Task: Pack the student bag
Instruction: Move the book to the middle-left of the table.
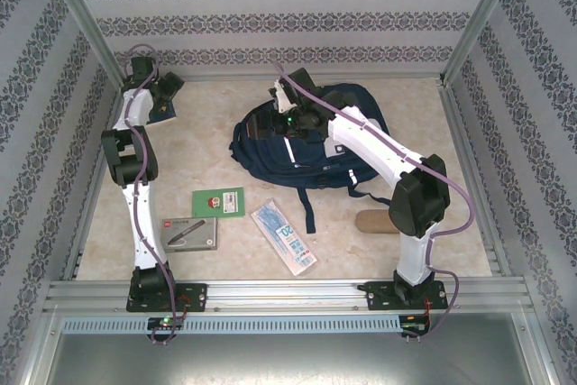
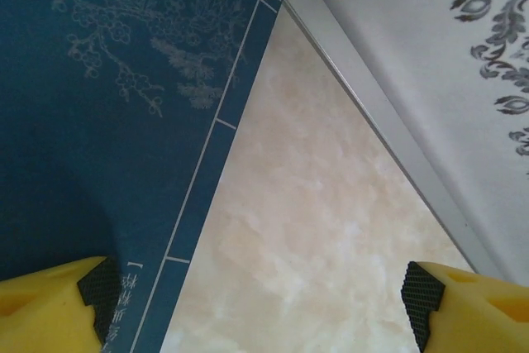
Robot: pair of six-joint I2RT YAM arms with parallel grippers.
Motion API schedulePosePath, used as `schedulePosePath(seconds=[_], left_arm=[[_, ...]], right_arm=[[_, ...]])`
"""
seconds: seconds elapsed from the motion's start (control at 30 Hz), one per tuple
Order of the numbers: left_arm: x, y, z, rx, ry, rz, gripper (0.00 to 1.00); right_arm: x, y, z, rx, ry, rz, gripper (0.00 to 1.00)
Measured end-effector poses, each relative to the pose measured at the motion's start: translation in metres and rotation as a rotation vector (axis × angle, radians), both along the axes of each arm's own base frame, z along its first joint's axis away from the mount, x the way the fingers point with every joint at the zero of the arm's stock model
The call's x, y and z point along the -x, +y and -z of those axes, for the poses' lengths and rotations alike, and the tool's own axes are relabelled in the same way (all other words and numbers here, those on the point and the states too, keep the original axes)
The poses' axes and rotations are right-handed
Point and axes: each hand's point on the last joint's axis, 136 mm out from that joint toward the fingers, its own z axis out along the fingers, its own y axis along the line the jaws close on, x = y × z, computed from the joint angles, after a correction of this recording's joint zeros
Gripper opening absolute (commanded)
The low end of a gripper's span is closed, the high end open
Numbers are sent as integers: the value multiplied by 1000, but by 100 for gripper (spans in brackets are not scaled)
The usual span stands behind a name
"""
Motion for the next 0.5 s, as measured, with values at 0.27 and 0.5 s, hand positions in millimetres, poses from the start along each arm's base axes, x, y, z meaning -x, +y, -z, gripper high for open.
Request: schedulePosePath(seconds=[0.27,0.5], left_arm=[[40,-25,6,99,33,-11,88],[112,-73,7,200,60,-24,88]], right_arm=[[4,9,-8,-10,-14,-19,98],[-5,26,-9,-29,-24,-31,98]])
